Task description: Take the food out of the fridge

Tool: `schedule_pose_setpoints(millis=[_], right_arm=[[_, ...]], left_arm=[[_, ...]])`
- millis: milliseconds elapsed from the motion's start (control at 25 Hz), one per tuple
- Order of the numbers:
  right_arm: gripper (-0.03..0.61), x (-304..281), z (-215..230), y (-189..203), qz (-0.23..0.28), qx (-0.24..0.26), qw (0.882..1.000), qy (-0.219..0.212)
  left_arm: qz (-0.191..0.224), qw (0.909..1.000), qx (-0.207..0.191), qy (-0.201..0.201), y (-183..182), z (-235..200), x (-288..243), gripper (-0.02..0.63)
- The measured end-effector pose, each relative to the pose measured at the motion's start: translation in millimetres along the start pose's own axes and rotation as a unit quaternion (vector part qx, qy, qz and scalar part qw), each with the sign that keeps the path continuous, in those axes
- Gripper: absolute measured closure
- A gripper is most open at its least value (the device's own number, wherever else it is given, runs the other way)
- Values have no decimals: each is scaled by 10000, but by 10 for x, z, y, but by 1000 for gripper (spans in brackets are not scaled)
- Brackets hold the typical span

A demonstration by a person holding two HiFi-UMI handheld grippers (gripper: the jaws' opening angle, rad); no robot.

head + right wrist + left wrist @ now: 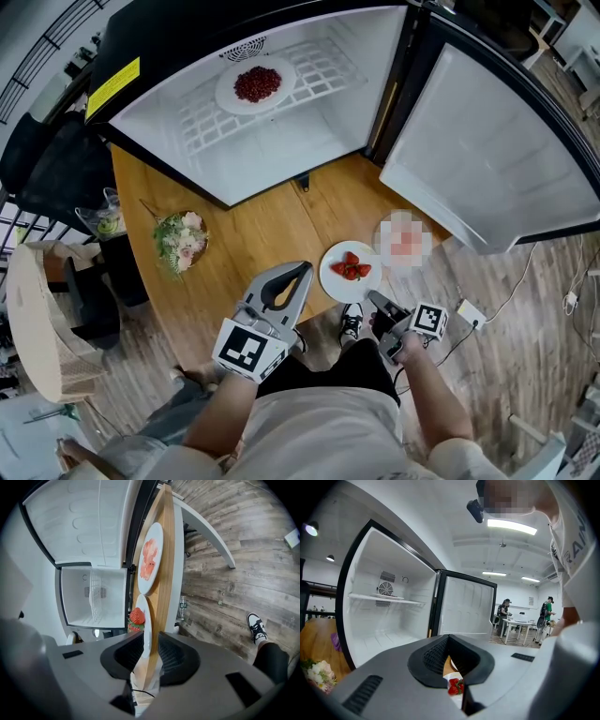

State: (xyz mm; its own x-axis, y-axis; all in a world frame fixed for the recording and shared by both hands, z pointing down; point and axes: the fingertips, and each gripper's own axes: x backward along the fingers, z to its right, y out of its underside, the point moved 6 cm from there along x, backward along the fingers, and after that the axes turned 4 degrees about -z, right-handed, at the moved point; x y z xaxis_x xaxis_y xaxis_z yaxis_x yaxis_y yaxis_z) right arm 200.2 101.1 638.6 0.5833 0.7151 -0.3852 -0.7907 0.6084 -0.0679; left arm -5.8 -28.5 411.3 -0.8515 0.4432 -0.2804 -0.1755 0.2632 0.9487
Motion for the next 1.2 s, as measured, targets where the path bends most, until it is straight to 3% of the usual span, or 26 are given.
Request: schedule_pose_setpoints(millis=[160,240,400,600,920,1200], right_arm=[[497,225,-120,-54,264,461,9976,446],[545,321,-241,-128,450,785,9940,612],[558,366,-719,-281,693,1967,9751,748],[558,278,-1476,-338,897,3380,9349,606],[558,156,-2457,-282,1047,4692,8765,266],[558,155,-3234,-183,1308,5816,8028,-124]], left_arm=[[-6,10000,42,4,7,-11,-3,607],[-12,9999,118,-24,38,-37,-6,607],[-26,9998,152,-116,50,-56,19,607],[89,9997,93,-210,-60,-37,96,607],[354,9979,-30,-543,-359,-48,332,607],[872,9907,-147,-1030,-701,-103,641,607]])
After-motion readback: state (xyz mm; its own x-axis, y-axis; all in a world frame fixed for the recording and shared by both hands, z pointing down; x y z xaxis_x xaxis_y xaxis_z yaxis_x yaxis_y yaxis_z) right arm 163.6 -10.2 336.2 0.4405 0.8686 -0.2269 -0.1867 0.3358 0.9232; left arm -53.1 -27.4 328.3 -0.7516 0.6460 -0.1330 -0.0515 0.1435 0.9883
